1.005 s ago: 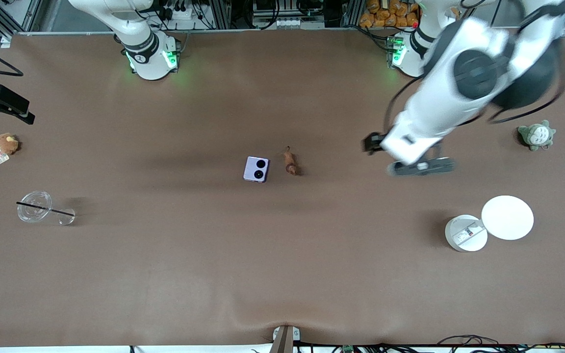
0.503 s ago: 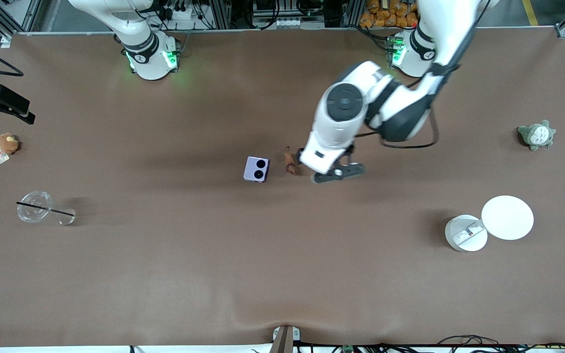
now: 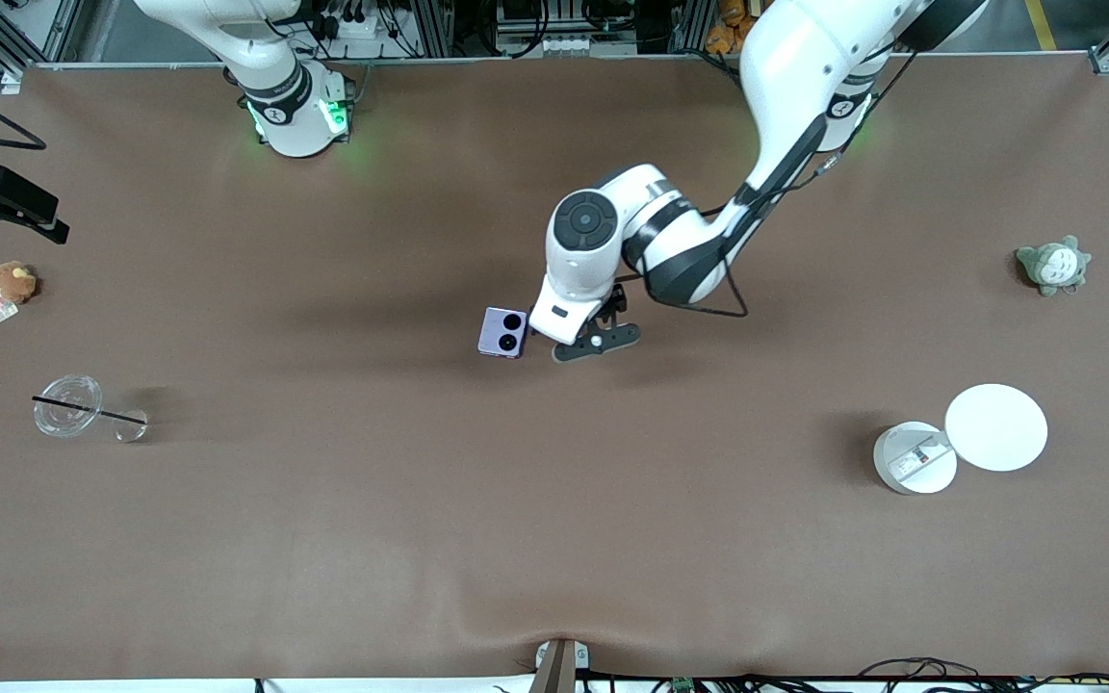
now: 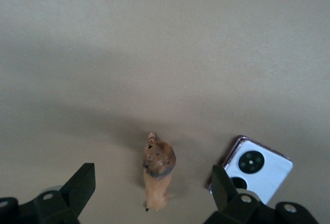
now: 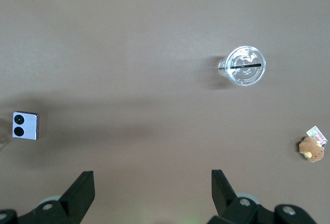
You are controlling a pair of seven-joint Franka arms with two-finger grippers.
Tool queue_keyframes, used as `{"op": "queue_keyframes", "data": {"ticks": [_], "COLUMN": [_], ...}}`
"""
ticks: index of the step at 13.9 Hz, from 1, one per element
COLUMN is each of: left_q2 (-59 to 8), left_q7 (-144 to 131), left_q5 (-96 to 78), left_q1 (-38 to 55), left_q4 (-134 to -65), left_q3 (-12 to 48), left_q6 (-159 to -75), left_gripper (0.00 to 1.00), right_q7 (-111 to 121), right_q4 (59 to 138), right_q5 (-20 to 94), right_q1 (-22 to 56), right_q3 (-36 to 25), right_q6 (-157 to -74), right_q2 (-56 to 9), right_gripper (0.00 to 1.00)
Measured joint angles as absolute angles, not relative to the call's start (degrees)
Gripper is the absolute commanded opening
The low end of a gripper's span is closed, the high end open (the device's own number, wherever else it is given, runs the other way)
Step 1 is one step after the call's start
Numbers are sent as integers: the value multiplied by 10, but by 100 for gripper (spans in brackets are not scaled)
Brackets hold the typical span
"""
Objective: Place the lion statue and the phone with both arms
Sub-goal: 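Reach the left gripper down to the lion figurine and grasp it, then carry the lion with the left gripper toward the white round lamp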
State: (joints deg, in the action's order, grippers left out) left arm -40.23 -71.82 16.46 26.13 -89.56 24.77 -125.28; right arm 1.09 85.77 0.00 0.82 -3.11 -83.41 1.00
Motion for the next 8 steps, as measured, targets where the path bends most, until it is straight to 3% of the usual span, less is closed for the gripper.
{"op": "queue_keyframes", "data": {"ticks": [2,4,7,8], "left_q2": [-419,-428,-437,-439], "left_q7": [-724,-724,-724,-724], "left_q5": [170,170,170,170], "left_q1": [267,268,268,268], "left_q4": [-893,-891,-891,-891], "left_q3": [245,245,244,244], "left_q6": [-1258,-1258,-1258,-1258], "left_gripper": [91,75,32,8], "right_q7": [11,11,11,11], "right_q4": [858,858,858,858], "right_q5": [0,0,0,0], "right_q1": [8,8,8,8], "right_q3": [-31,-31,-31,-31], "right_q6": [-834,-834,-834,-834], "right_q2": [10,10,10,10], "right_gripper": [100,100,100,100]}}
